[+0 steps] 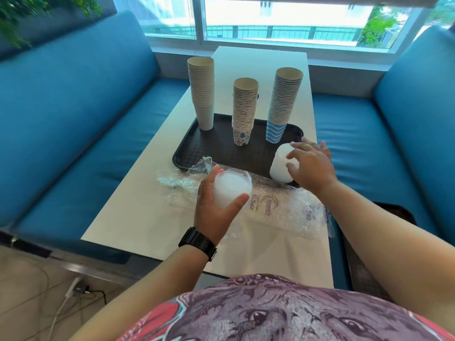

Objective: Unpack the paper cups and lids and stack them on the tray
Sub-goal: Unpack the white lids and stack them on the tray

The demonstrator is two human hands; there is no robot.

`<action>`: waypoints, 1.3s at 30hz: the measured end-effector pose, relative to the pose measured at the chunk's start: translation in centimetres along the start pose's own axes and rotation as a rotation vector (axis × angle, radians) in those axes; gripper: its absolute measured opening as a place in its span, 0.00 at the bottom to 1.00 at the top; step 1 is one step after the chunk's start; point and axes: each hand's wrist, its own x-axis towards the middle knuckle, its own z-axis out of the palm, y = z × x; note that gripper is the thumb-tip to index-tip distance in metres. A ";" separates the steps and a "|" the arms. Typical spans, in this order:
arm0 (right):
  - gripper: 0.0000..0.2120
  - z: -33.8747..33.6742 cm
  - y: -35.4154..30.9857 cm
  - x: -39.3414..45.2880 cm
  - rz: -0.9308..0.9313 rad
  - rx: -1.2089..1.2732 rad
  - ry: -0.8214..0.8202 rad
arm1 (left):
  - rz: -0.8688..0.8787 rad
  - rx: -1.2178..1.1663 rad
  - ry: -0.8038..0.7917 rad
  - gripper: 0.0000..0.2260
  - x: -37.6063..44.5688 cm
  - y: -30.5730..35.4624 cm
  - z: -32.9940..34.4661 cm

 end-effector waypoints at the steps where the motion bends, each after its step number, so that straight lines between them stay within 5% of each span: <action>1: 0.10 -0.3 -0.6 0.0 0.007 0.052 0.033 | 0.007 0.003 0.001 0.38 -0.1 0.0 -0.1; 5: 0.08 -2.4 -4.5 -0.5 0.033 0.377 0.057 | 0.018 0.003 -0.007 0.38 -0.3 0.1 -0.2; 11: 0.04 -5.9 -9.1 -1.9 0.023 0.754 -0.185 | 0.054 -0.058 -0.013 0.41 -0.7 0.8 -0.4; 17: 0.04 -6.8 -10.3 -1.6 -0.044 0.779 -0.309 | 0.076 -0.078 -0.048 0.49 -1.2 1.4 -0.6; 27: 0.10 -6.6 -10.5 -1.8 0.095 0.818 -0.540 | 0.140 -0.040 -0.070 0.46 -1.2 1.6 -1.1; 32: 0.11 -6.5 -10.7 -1.9 0.091 0.834 -0.496 | 0.096 0.025 -0.056 0.39 -1.0 1.2 -1.1; 39: 0.08 -6.7 -10.0 -1.7 0.147 1.009 -0.481 | 0.081 0.028 -0.065 0.42 -0.8 1.0 -1.1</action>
